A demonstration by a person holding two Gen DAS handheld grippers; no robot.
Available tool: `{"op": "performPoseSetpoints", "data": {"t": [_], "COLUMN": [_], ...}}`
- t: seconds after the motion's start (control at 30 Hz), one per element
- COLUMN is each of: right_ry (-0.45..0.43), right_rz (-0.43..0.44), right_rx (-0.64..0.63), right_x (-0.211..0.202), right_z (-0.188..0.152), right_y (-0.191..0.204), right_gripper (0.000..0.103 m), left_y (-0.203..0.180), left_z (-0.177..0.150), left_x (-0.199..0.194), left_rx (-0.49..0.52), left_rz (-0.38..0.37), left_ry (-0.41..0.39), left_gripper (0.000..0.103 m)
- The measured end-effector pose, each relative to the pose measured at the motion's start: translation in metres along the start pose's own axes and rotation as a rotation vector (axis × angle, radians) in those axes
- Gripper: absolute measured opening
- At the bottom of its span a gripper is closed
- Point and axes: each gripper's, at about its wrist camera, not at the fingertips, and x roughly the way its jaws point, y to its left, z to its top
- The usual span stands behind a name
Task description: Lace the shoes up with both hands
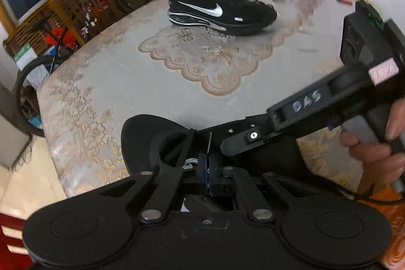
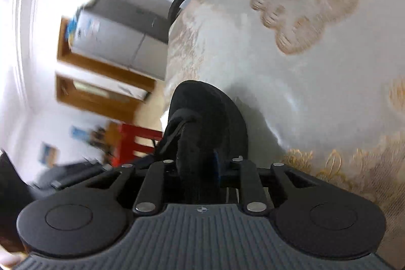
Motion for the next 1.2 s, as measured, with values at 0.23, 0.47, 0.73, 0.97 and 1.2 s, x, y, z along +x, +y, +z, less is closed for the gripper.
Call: {"op": "performPoseSetpoints", "data": {"t": [0.23,0.47,0.73,0.97,1.2], "right_ry": [0.014,0.02,0.034,0.034,0.02], "right_rz": [0.089,0.106,0.072,0.071,0.057], "right_rx": [0.118,0.115,0.014,-0.015,-0.064], "right_x": [-0.01,-0.016,-0.01,-0.001,0.003], "right_z": [-0.001,-0.01,-0.017,-0.018,-0.021], "right_y": [-0.017,-0.019,-0.005,-0.004,0.003], "right_gripper": [0.023,0.025,0.031,0.035,0.037], "left_y": [-0.002,-0.003,-0.013,-0.007,-0.008], "left_z": [0.015,0.017,0.009,0.011,0.014], "left_x": [0.018,0.016,0.009,0.024,0.018], "left_rx": [0.046,0.072,0.218,0.23,0.297], "left_rz": [-0.008,-0.007,0.009,0.017,0.005], "left_ry": [0.064,0.087,0.161,0.232,0.287], "left_gripper": [0.001,0.002,0.017,0.02,0.02]}}
